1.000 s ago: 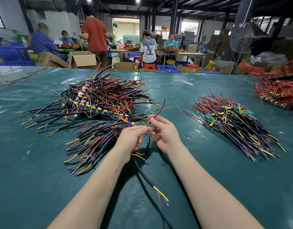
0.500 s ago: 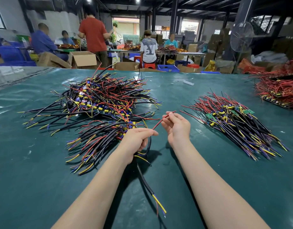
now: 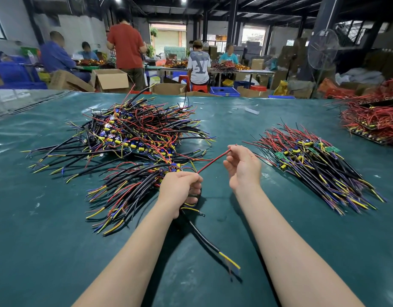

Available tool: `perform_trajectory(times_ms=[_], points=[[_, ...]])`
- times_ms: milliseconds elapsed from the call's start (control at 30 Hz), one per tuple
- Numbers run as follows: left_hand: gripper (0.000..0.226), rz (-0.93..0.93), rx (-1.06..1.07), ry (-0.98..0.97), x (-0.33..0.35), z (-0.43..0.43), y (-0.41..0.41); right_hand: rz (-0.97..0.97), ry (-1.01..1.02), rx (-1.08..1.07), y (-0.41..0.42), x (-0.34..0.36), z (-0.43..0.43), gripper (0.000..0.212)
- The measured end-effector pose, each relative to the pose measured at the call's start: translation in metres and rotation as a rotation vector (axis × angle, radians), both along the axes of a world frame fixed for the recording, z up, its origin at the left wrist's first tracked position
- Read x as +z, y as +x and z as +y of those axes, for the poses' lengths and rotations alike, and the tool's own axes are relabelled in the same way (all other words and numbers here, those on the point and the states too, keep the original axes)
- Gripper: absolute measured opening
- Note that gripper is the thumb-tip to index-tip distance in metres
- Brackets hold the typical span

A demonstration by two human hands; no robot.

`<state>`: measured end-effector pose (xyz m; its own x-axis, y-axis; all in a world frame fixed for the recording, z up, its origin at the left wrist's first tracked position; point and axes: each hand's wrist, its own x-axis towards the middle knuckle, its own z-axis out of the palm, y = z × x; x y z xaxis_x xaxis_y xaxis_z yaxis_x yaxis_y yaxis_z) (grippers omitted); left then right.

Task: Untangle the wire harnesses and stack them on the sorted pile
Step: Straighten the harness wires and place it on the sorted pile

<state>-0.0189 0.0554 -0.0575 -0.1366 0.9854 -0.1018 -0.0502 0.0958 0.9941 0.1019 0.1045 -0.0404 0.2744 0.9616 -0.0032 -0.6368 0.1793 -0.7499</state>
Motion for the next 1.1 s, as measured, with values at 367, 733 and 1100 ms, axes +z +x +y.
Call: perform_trajectory(times_ms=[367, 733, 1100], points=[[0.041, -0.016, -0.34, 0.063, -0.001, -0.005, 0.005, 0.126, -0.241, -0.087, 0.015, -0.011, 0.011, 0.026], [0.022, -0.164, -0.113, 0.042, 0.001, -0.005, 0.001, -0.393, -0.108, 0.293, -0.014, -0.017, -0.001, 0.027], [0.025, -0.25, -0.21, 0.076, -0.001, -0.001, -0.006, -0.648, 0.089, 0.335, -0.025, -0.021, -0.011, 0.031]])
